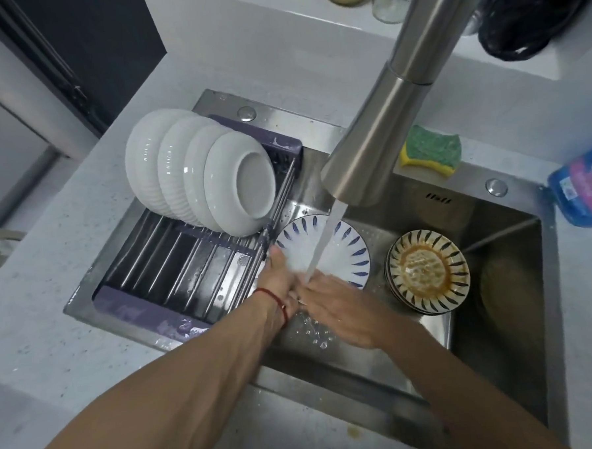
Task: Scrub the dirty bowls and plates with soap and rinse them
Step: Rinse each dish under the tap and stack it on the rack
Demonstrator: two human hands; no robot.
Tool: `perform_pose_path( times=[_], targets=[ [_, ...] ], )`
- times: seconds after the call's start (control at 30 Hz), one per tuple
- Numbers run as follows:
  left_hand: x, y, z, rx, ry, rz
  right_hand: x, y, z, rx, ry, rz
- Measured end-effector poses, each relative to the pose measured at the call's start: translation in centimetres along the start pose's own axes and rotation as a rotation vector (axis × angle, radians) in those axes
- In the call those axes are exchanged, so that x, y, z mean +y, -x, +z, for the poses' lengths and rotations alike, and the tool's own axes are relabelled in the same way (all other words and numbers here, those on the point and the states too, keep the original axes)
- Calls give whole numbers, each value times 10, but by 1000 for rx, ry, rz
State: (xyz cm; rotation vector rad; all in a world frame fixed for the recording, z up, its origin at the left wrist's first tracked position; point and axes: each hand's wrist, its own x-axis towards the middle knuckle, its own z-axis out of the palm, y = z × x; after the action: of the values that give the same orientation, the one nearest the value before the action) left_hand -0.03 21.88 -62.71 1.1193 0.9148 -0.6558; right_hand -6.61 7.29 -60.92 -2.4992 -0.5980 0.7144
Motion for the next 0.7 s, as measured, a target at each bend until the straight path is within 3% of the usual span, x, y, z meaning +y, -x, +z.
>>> perform_pose_path(
  times=[0.1, 0.2, 0.3, 0.4, 0.47, 0.53, 0.6, 0.7],
  targets=[
    [-16, -11, -3, 46, 16, 10, 34, 21, -4, 97, 289, 148],
    [-23, 10, 11, -18, 51, 13, 25, -22, -2, 133, 314, 429],
    [-17, 9, 14, -62, 58, 16, -11, -61, -1, 174, 47, 333],
    [-9, 0, 6, -23, 45, 11, -19, -36, -1, 176, -284, 90],
    [-6, 1, 4, 32, -15, 24, -2, -4, 10, 175, -203, -57],
    [-6, 3, 9, 73, -163, 98, 28, 17, 29, 262, 25, -27],
    [-1, 12, 16, 132, -326, 199, 43, 17, 43, 356, 134, 145],
    [13, 14, 25, 95, -402, 264, 28, -2, 44, 530, 0, 221]
  ],
)
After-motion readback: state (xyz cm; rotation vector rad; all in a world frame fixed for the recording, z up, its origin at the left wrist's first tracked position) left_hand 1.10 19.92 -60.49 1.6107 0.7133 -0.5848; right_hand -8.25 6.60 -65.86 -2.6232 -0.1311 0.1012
